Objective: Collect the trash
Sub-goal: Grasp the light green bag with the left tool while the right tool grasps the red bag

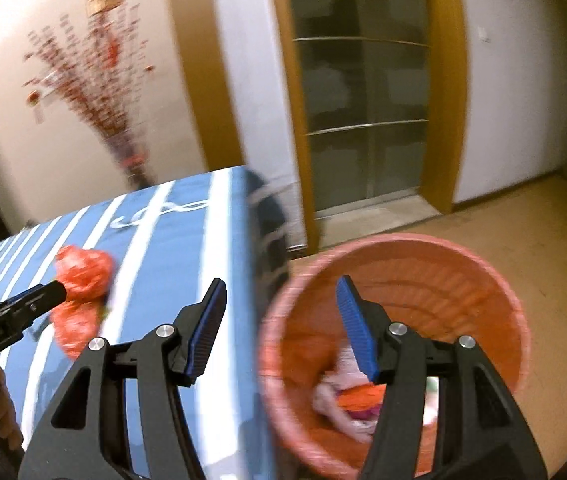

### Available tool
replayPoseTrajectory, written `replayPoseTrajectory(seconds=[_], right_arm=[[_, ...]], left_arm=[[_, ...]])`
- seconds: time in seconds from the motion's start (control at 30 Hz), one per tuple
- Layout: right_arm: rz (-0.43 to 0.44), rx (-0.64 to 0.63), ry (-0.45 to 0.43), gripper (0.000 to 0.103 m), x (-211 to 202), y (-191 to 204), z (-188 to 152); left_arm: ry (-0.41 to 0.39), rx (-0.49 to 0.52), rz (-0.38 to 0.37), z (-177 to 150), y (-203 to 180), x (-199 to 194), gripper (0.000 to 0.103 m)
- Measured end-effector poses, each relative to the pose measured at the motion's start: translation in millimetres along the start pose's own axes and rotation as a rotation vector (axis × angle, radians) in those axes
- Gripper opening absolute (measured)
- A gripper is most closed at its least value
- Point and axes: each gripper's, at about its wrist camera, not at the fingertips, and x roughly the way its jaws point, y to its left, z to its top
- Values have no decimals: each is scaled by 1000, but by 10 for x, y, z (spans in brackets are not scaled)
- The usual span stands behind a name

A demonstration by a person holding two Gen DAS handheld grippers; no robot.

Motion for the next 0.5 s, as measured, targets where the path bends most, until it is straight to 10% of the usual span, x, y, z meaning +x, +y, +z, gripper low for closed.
replayPoseTrajectory(seconds=[0.5], right_arm=[[248,-162,151,66,769,1681,-29]], left_arm=[[-63,-168,271,-97,1514,-418,80]])
